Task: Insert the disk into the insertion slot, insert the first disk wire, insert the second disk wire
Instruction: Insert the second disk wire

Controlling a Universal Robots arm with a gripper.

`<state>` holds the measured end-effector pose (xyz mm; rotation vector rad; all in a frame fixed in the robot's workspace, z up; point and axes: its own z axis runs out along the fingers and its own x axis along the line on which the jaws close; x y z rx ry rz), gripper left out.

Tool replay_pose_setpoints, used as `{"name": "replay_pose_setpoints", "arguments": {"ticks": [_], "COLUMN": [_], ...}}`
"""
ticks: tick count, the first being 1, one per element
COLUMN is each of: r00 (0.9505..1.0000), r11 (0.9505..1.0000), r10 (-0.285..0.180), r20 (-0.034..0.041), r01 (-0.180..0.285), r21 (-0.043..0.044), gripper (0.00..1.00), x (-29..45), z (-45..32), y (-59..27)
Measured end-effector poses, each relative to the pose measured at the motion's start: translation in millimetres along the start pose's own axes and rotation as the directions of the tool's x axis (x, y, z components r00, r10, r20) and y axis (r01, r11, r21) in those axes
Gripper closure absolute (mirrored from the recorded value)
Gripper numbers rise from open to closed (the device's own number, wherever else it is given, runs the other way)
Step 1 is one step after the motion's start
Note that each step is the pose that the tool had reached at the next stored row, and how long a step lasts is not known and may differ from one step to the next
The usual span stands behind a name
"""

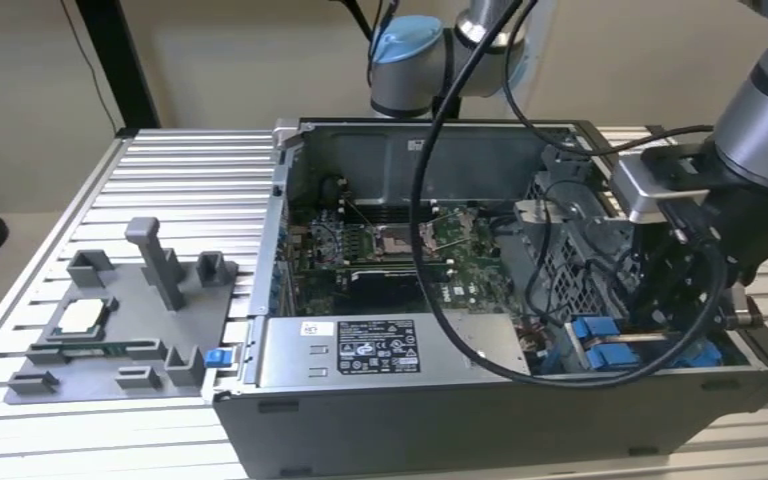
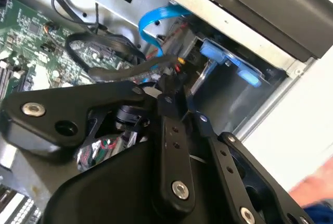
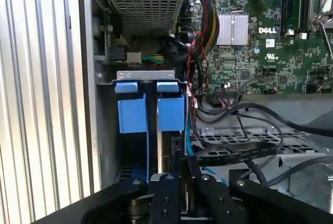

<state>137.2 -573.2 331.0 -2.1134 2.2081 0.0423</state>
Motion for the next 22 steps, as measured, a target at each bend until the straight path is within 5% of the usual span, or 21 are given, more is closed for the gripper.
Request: {"name": "replay_pose_setpoints", "arguments": {"ticks": [15,22], "r00": [1.0,1.0], "r11": [1.0,1.0], "r10": [0.0,0.0], "r20": [-0.0029,-0.0034], "r01": [0.0,0.0], "r21": [0.0001,0.0001], "gripper": [0.0,0.0], "x": [-4.8,-4.8], "z": [-63.5,-64.0], "y": [-2.4,-2.4]}}
